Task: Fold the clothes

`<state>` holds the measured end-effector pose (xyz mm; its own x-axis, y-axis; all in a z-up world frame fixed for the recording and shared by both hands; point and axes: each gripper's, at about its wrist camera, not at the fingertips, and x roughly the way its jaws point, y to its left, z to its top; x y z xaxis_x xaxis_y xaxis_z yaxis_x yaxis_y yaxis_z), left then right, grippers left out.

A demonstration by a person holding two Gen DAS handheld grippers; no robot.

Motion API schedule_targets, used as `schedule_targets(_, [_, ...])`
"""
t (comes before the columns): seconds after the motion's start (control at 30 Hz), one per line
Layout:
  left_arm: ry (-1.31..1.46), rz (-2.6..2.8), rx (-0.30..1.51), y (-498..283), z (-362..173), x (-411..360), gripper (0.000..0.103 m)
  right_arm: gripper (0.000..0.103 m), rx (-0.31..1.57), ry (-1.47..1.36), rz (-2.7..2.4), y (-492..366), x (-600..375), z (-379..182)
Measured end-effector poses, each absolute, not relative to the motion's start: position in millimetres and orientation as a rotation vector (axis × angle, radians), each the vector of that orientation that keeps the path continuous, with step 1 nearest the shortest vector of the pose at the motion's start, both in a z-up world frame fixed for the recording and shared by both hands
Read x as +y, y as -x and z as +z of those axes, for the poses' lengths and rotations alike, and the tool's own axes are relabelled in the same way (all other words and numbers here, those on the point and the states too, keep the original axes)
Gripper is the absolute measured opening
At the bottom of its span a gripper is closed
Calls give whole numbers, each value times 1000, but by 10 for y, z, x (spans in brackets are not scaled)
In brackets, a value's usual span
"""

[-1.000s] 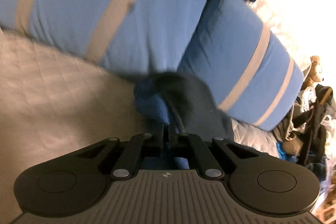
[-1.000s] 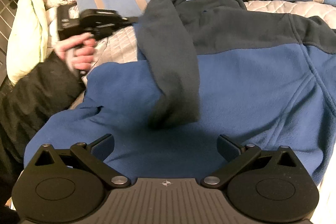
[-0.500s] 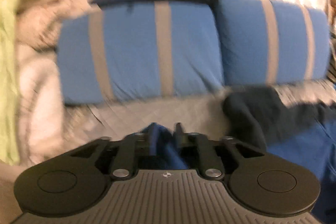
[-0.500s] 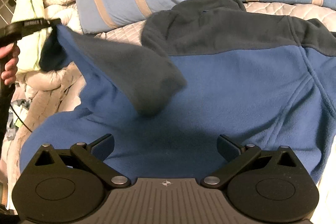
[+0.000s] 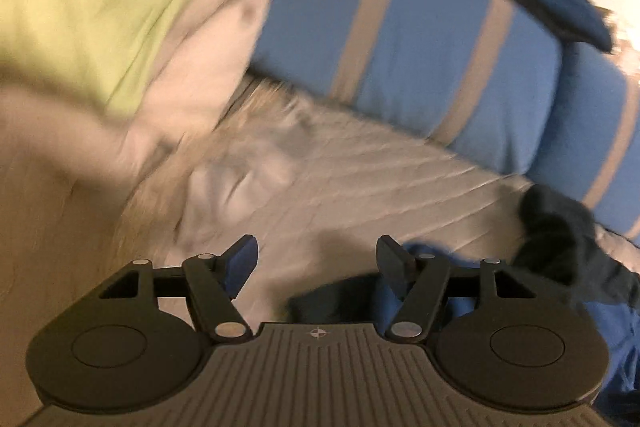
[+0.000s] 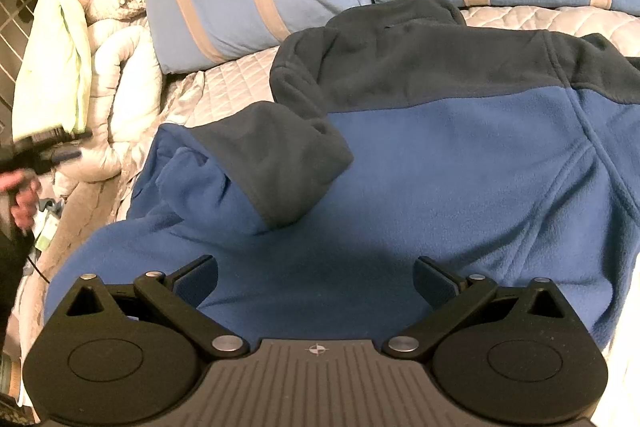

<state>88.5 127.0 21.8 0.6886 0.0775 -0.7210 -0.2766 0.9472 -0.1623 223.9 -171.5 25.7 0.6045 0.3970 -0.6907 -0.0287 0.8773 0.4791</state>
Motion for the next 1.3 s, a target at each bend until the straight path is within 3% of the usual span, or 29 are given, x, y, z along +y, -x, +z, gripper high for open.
schedule_targets(0.4, [823,107,928,-836,-889,1858,61,103,899,-436,238,-2245,-1677,255])
schedule_targets(0.43, [869,97,934,-834,-975,1898,56,103,901,-434,237,-2249,-1674,254])
schedule_targets(0.5, [946,45,945,-867,-1056,1930,13,103,904,-432,234,-2257,-1669,252])
schedule_targets(0.6, [943,-5,934,-902,-994,1903,8,103,910,-428,230,-2271,-1662,252])
schedule_targets(1.03, [228,100,623,-644,603,2127,7,103,932,-408,222,-2306,-1635,237])
schedule_targets(1.13, [94,188,669,-585,552,2205,8,103,936,-401,221,-2306,-1634,234])
schedule_targets(1.3, [101,266,898,-664,-141,2427,13,103,941,-395,223,-2305,-1625,227])
